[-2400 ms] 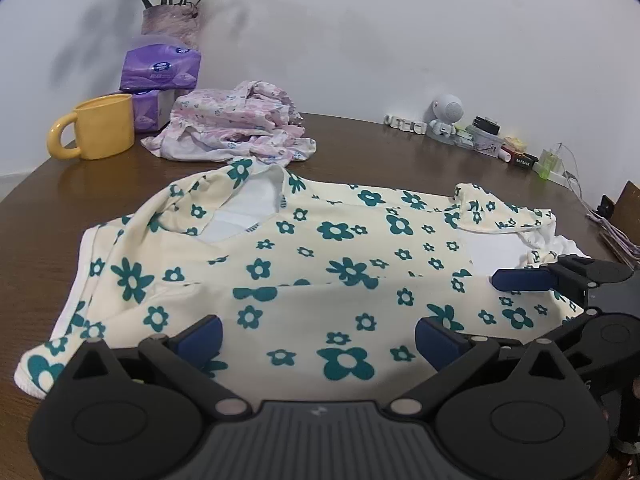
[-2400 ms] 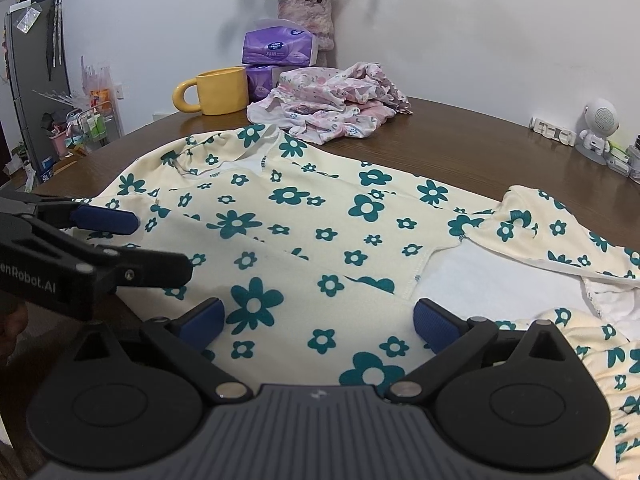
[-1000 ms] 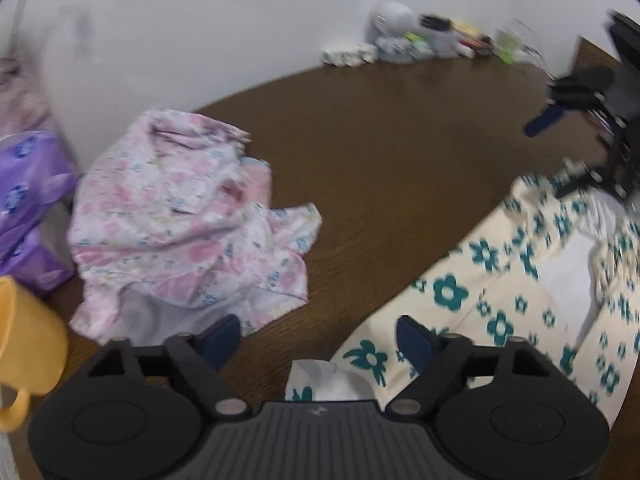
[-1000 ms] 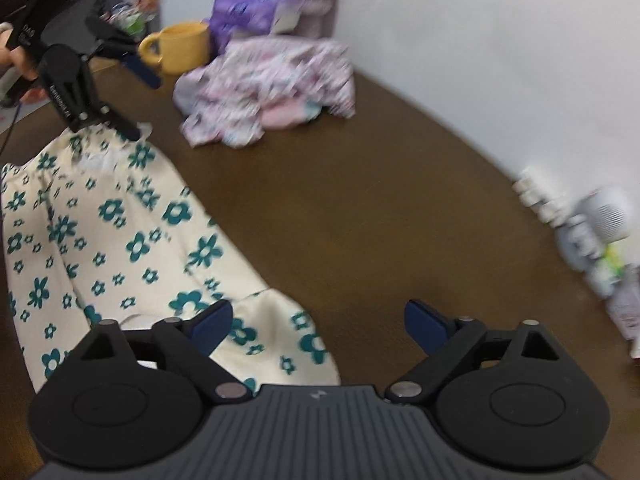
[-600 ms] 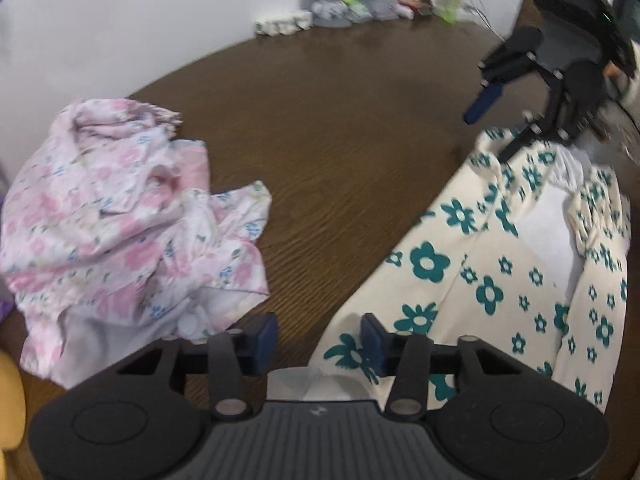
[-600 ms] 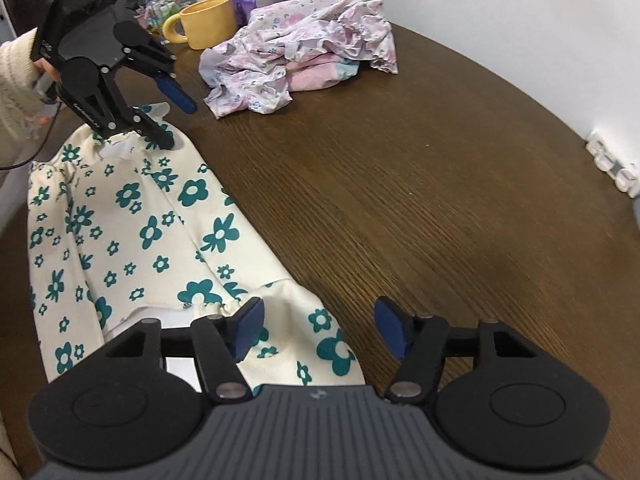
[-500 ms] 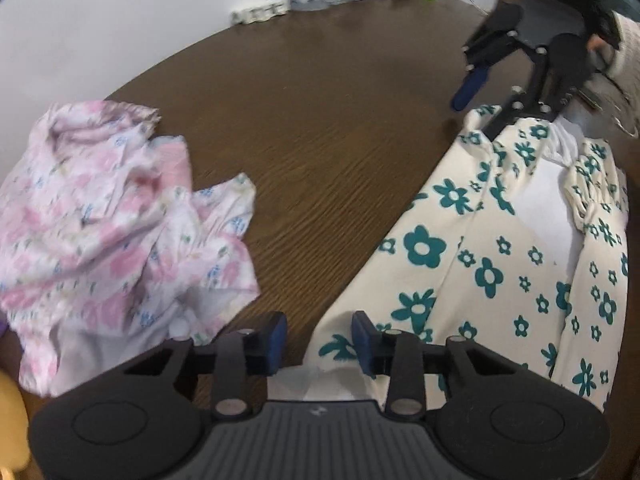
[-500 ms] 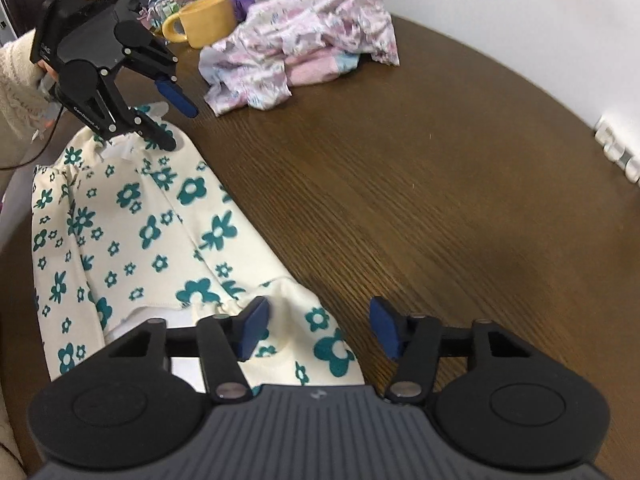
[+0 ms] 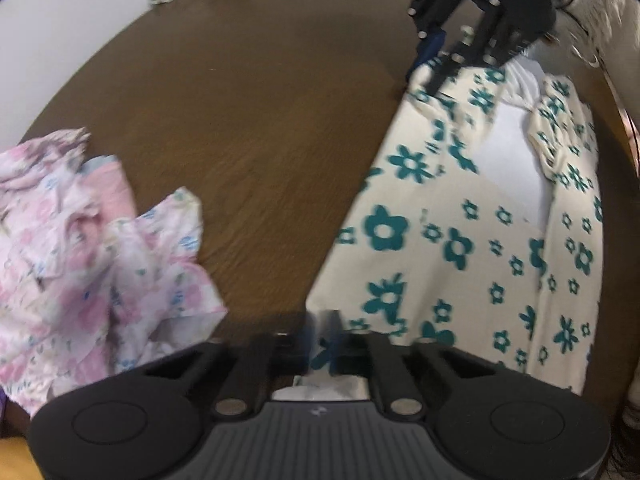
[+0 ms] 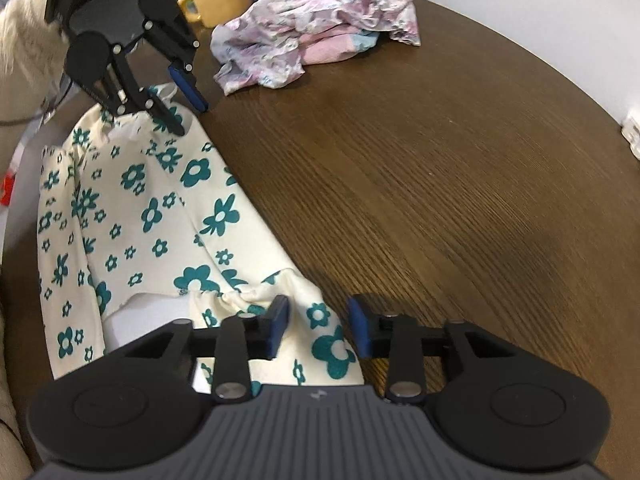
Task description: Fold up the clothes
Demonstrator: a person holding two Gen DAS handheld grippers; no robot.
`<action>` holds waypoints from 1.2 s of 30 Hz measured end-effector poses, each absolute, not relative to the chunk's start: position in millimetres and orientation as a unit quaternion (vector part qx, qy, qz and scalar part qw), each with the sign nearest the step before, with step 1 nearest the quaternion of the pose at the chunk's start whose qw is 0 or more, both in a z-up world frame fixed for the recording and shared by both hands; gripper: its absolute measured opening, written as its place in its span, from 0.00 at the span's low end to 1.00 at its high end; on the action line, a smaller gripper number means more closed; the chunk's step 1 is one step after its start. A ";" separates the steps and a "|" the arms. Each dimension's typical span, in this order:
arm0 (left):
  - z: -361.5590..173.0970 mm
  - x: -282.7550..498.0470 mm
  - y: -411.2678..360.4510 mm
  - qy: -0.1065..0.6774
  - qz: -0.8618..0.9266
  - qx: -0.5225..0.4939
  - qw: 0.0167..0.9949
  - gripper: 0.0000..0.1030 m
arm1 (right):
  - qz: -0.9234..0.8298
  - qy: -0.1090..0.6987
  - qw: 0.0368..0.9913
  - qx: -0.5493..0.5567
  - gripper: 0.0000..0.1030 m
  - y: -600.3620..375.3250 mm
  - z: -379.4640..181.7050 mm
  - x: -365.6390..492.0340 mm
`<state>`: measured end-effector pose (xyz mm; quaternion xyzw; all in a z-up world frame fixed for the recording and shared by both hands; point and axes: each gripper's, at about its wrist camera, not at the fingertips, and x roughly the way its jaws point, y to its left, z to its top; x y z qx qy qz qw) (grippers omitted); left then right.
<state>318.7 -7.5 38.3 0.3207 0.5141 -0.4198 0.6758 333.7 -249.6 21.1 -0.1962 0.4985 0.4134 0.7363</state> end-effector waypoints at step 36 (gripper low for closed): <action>67.2 189.3 -11.1 0.275 -0.257 0.438 0.817 0.47 | 0.206 0.162 0.776 -0.573 0.04 -192.5 -0.9 106.6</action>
